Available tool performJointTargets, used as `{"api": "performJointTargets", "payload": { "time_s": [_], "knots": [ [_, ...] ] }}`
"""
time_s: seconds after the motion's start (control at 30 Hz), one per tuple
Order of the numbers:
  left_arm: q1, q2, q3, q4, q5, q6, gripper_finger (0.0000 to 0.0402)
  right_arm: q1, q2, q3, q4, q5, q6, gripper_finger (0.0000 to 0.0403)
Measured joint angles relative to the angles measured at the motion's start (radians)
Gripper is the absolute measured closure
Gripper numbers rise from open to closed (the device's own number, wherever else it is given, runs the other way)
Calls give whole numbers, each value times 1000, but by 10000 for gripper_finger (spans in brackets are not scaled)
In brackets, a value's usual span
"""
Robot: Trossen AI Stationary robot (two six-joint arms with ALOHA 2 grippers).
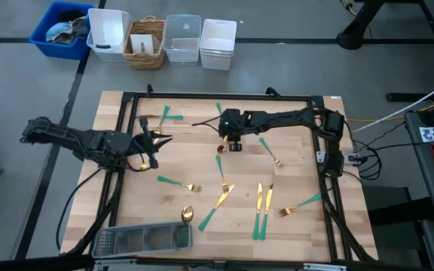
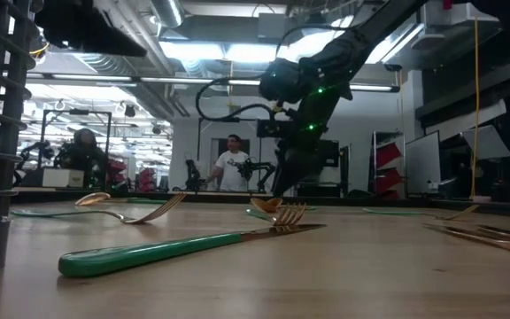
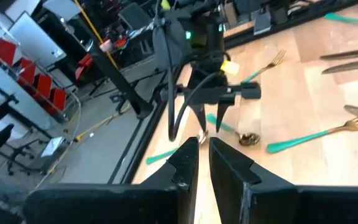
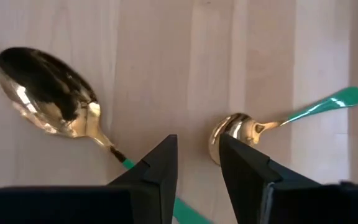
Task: Sort silverware
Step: Put the top spoon into the cutlery rack
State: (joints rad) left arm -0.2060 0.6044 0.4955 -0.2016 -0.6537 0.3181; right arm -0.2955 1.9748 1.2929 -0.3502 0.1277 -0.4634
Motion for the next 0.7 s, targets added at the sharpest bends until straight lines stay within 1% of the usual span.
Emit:
{"api": "performJointTargets", "payload": {
  "time_s": [0.1,0.2,0.37,0.6,0.7],
  "knots": [
    [13,0,-10,3,5,-15,371,-3,10,-1,2,23,-14,283],
    [23,0,-15,0,18,-24,371,-6,24,0,16,22,-30,283],
    [29,0,-15,4,46,-27,371,-6,60,0,65,90,-43,283],
    [30,0,-15,5,48,-30,370,-20,72,1,68,122,-43,283],
    [30,0,-15,4,48,-31,370,-33,72,1,69,134,-42,295]
  ]
}}
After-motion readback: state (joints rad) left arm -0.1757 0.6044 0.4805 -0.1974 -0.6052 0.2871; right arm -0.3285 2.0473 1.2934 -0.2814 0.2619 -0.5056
